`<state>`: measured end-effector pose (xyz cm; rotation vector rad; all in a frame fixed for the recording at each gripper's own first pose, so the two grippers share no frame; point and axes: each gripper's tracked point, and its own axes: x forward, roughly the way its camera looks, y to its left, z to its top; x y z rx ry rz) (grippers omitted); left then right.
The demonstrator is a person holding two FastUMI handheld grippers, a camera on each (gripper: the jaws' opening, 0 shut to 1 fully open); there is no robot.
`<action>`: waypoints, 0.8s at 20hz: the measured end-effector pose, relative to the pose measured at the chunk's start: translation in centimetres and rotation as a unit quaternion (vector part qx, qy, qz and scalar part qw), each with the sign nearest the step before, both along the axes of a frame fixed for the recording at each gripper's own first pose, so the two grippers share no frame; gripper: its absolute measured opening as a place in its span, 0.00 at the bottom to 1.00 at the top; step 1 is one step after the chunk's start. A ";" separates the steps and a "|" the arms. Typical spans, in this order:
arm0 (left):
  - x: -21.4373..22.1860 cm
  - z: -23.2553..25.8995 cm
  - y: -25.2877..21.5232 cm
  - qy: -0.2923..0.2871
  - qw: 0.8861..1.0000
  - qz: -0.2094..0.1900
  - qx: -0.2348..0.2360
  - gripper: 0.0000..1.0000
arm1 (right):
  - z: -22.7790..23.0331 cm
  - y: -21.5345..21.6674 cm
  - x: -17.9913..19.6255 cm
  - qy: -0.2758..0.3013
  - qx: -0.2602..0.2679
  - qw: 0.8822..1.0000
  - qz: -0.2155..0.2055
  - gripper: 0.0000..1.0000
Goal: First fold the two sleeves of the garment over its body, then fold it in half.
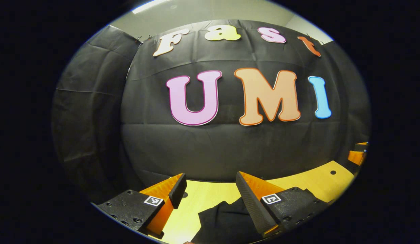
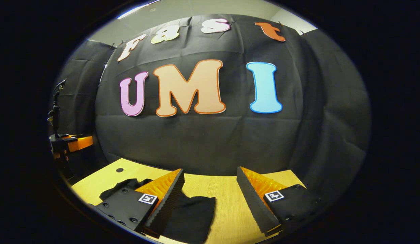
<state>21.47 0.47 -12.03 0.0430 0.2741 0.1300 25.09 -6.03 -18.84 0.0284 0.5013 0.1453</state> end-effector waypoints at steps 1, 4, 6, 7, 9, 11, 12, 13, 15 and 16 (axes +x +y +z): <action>-1.3 0.6 0.0 -0.005 1.000 -0.005 0.002 0.90 | 1.0 0.0 -1.3 -0.008 -0.003 1.000 -0.004 0.99; -5.7 2.2 0.3 -0.013 1.000 -0.017 0.000 0.90 | 3.7 0.1 -6.0 -0.025 -0.010 1.000 -0.014 0.99; -8.9 3.1 0.7 -0.017 1.000 -0.023 0.004 0.90 | 5.0 0.6 -9.6 -0.029 -0.008 0.999 -0.016 0.99; -10.4 3.6 1.2 -0.021 0.999 -0.024 0.007 0.90 | 5.8 0.7 -11.1 -0.038 -0.012 0.999 -0.017 0.99; -13.2 4.2 1.7 -0.026 0.999 -0.026 0.004 0.94 | 6.9 0.9 -14.1 -0.045 -0.015 0.999 -0.021 0.98; -15.9 4.7 2.1 -0.029 0.999 -0.031 0.002 0.94 | 7.9 1.6 -17.5 -0.049 -0.012 0.999 -0.020 0.96; -17.2 5.2 2.4 -0.033 0.999 -0.033 0.004 0.94 | 8.4 1.8 -18.8 -0.053 -0.014 0.998 -0.023 0.96; -18.5 5.8 2.8 -0.035 0.999 -0.034 0.006 0.94 | 9.0 1.9 -20.1 -0.057 -0.014 0.998 -0.027 0.98; -20.9 7.0 3.2 -0.047 0.998 -0.039 0.008 0.90 | 10.0 2.6 -22.8 -0.060 -0.005 0.998 -0.032 0.96; -22.0 7.6 3.5 -0.051 0.998 -0.041 0.008 0.94 | 10.6 2.9 -24.0 -0.062 -0.002 0.997 -0.036 0.98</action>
